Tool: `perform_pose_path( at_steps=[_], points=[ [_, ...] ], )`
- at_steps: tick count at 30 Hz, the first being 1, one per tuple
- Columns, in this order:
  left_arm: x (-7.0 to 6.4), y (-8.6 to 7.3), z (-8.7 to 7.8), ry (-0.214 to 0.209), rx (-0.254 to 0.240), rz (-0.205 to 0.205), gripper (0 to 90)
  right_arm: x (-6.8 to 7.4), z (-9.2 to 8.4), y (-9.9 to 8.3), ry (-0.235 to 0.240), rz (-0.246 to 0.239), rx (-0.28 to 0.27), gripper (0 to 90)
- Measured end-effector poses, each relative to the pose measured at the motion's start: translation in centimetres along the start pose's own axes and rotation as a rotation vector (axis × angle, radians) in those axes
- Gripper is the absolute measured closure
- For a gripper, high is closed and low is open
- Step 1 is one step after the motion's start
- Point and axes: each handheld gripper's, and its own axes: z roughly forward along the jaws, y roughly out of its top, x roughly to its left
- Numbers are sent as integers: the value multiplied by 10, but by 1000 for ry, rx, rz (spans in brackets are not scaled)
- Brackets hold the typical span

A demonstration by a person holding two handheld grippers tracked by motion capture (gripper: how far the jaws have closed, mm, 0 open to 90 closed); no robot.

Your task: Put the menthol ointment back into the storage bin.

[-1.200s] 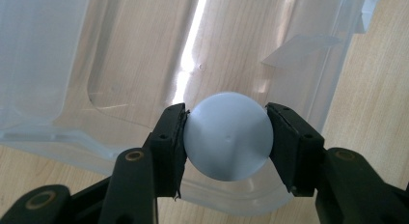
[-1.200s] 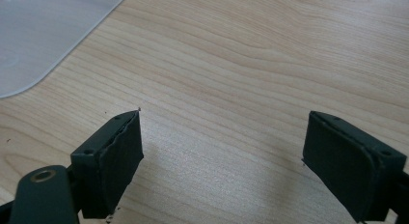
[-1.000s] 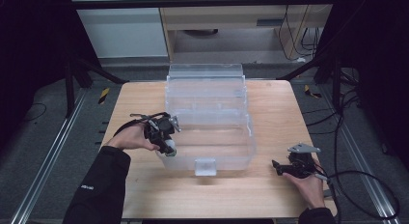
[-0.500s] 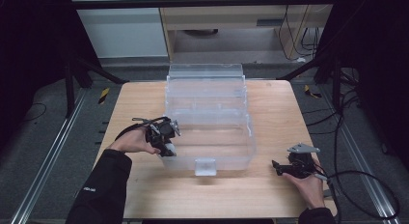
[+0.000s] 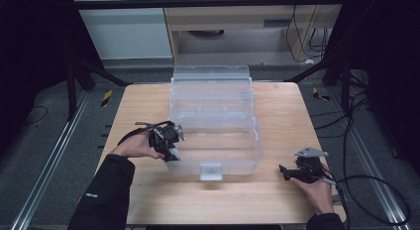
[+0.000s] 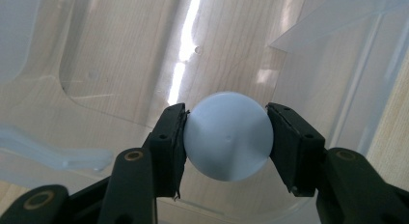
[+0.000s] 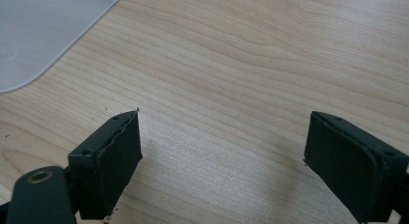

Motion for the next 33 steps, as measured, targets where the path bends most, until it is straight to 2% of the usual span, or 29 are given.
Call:
perform_pose_path(
  at_steps=[4, 9, 17, 28, 33],
  points=[
    [-1, -1, 0, 5, 3, 1, 496, 0, 0, 0, 0, -1, -3, 128],
    [-1, -5, 0, -2, -26, -22, 494, 0, 0, 0, 0, -1, -4, 126],
    [-1, -8, -6, 6, -50, -20, 476, 0, -1, 0, -1, -1, -4, 125],
    [-6, -19, -35, 57, -179, -39, 430, -1, -1, 1, -6, 6, -9, 127],
    [-12, -29, -45, 93, -267, -76, 371, -1, -2, 1, -6, 9, -11, 128]
  ],
)
